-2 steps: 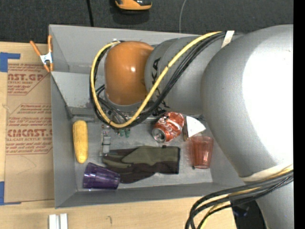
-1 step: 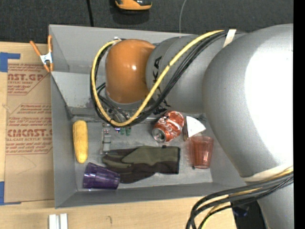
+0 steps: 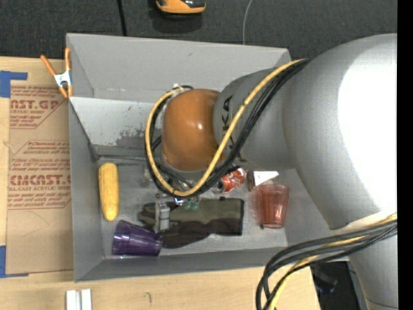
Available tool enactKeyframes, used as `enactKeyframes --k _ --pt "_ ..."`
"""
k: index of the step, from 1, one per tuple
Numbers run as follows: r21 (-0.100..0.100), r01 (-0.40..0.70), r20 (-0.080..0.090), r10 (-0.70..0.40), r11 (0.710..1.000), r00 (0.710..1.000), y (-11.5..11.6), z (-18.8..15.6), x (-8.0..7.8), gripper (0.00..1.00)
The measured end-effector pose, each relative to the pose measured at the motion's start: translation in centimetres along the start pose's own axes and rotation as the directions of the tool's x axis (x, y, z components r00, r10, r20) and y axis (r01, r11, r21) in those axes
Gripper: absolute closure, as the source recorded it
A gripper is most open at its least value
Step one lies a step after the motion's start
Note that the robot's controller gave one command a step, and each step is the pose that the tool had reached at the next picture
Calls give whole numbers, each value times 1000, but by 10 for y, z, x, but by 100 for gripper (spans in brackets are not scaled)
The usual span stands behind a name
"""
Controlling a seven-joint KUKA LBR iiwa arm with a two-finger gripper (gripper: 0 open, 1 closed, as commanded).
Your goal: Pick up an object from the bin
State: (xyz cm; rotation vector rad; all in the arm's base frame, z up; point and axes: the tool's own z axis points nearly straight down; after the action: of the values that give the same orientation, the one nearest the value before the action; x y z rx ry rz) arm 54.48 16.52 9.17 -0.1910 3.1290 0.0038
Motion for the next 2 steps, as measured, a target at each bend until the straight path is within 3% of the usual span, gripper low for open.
enactKeyframes --k 1,2 --pt "2 -35 -12 35 999 999 -17 -28 23 0" --pt "1 -48 -2 48 999 999 -27 -41 12 0"
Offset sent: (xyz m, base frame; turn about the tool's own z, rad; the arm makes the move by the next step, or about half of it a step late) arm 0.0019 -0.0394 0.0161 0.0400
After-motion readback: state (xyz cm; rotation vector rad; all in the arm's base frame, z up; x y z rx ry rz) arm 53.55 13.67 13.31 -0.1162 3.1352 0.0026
